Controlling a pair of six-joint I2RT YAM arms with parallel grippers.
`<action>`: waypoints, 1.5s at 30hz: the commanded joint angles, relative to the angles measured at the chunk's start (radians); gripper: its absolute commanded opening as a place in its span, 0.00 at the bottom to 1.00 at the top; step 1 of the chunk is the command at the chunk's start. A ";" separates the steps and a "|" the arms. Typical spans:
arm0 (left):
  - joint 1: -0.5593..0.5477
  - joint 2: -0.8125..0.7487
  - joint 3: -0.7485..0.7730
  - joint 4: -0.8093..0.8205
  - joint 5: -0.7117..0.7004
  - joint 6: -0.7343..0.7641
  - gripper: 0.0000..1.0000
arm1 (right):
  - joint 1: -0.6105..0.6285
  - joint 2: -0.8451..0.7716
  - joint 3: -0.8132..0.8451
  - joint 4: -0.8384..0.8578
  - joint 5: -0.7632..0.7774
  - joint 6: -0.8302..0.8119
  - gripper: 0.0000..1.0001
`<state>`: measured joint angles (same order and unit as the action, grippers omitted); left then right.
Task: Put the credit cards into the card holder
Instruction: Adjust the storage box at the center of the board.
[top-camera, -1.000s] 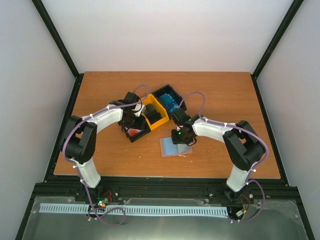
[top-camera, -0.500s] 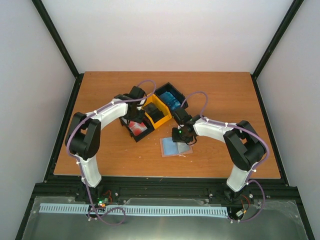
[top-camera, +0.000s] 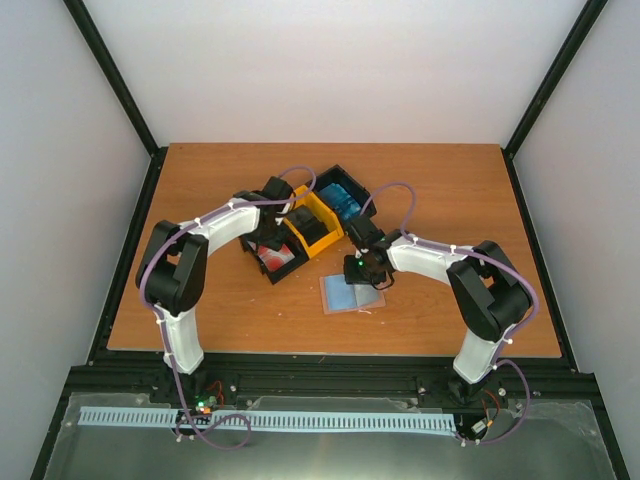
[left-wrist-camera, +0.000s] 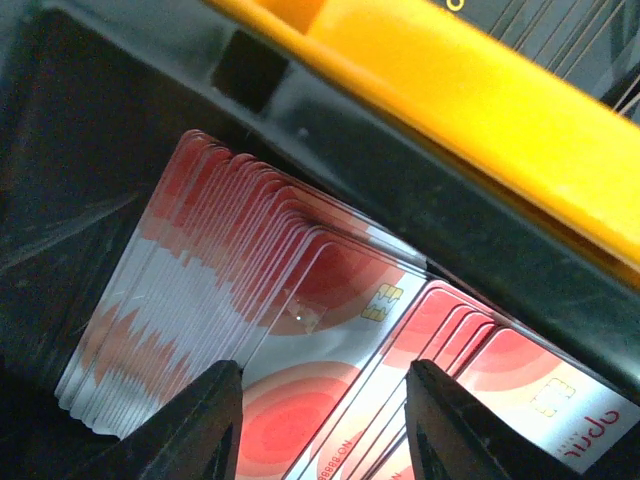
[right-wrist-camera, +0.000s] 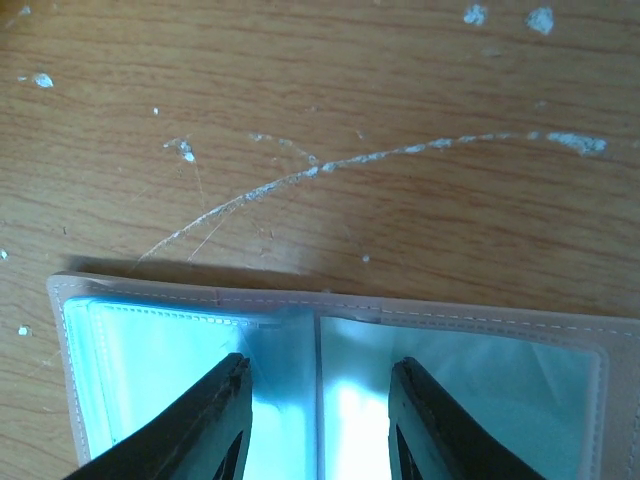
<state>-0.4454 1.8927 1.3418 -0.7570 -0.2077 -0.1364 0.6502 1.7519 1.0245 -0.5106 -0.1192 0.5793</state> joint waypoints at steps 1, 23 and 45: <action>-0.001 0.034 0.027 -0.016 -0.002 0.022 0.44 | -0.011 0.014 -0.027 0.025 0.002 -0.016 0.38; -0.001 -0.011 -0.043 0.103 -0.072 0.086 0.47 | -0.011 0.015 -0.031 0.025 0.001 -0.010 0.38; -0.001 -0.052 -0.067 0.078 0.134 0.091 0.37 | -0.011 0.015 -0.015 0.023 -0.016 -0.011 0.38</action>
<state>-0.4469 1.8759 1.2640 -0.6533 -0.1368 -0.0532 0.6479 1.7515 1.0172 -0.4831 -0.1272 0.5758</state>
